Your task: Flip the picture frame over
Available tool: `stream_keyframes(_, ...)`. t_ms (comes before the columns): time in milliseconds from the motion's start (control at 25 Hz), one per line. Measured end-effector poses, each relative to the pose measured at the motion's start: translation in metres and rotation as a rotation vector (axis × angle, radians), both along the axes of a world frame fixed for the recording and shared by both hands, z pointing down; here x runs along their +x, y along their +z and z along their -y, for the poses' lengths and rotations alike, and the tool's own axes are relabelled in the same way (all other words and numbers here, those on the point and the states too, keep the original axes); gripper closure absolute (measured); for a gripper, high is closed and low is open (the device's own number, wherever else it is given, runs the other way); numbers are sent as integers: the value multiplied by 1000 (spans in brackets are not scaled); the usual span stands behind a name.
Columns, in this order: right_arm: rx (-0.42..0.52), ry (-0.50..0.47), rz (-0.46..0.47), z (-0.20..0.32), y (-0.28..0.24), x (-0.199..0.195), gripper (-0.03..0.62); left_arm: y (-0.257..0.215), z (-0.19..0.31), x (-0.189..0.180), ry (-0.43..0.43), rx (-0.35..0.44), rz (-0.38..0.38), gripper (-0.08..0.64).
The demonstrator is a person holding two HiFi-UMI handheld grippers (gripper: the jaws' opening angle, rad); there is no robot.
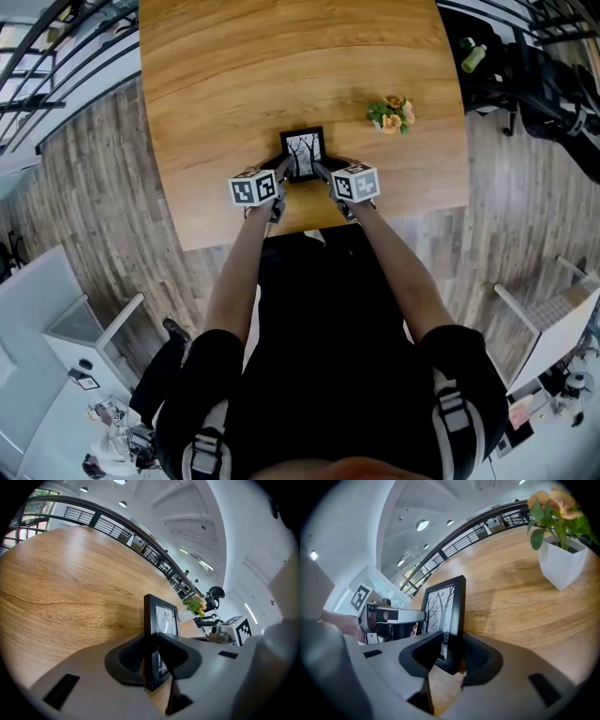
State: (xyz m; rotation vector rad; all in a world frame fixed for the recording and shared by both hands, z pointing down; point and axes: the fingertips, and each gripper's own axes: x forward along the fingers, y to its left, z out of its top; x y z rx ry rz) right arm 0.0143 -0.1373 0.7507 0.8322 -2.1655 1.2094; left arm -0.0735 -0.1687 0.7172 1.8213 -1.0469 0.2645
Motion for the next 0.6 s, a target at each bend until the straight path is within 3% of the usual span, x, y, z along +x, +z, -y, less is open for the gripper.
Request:
stream_keyframes(200, 35, -26, -57, 5, 3, -5, 451, 8, 5, -6, -8, -6, 25, 456)
stream_keyframes(440, 87, -49, -121, 7, 5, -5, 437, 11, 8, -7, 18, 35, 160, 443)
stream_keyframes(600, 136, -58, -172, 11, 4, -6, 426, 14, 12, -9, 21, 38, 182, 443)
